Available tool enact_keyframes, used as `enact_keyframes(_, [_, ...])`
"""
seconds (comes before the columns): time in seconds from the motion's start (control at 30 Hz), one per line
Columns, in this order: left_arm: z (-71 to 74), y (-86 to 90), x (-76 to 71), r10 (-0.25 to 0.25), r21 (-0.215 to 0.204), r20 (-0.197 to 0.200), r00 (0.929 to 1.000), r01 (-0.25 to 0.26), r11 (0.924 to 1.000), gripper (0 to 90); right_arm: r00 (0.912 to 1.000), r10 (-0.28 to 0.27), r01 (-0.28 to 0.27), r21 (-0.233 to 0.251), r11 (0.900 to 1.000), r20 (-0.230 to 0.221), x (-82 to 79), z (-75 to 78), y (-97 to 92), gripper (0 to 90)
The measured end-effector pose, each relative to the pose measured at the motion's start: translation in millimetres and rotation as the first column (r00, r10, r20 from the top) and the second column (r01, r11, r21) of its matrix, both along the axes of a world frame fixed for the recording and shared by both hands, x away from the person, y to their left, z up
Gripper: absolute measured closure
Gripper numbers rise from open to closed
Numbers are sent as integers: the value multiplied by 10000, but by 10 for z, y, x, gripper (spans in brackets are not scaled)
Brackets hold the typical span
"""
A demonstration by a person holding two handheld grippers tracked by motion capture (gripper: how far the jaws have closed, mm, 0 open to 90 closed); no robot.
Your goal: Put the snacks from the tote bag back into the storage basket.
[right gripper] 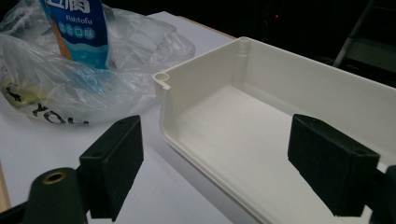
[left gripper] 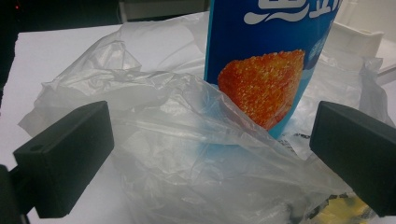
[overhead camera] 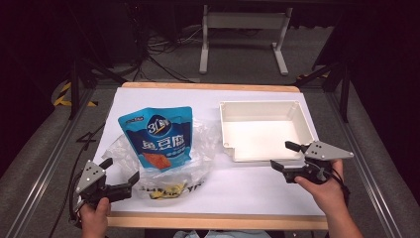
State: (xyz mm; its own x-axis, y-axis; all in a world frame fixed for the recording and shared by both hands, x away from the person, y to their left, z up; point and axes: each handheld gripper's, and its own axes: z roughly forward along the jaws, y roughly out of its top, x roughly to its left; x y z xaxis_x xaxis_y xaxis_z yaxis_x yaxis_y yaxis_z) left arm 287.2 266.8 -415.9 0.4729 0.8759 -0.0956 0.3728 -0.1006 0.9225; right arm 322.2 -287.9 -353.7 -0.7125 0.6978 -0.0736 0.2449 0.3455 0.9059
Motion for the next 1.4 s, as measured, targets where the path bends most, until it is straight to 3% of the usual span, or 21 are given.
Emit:
enact_keyframes(0.4, [-1, -25, 0, -90, 70, -30, 10000, 91, 9999, 5, 9963, 241, -311, -847, 9959, -825, 32, 221, 59, 196])
enact_keyframes(0.73, [1, -33, -5, -130, 61, 4, 9999, 130, 9999, 5, 9979, 332, -378, -848, 9957, -554, 91, 334, 131, 191])
enact_keyframes(0.93, [3, -25, -4, -107, 70, -1, 9999, 107, 9999, 5, 9966, 747, -776, -879, 9931, -359, 157, 467, 264, 184])
enact_keyframes(1.4, [8, -10, -6, -149, 84, 34, 9999, 148, 9999, 5, 9807, 1951, -1953, -933, 9763, -113, 376, 657, 743, 176])
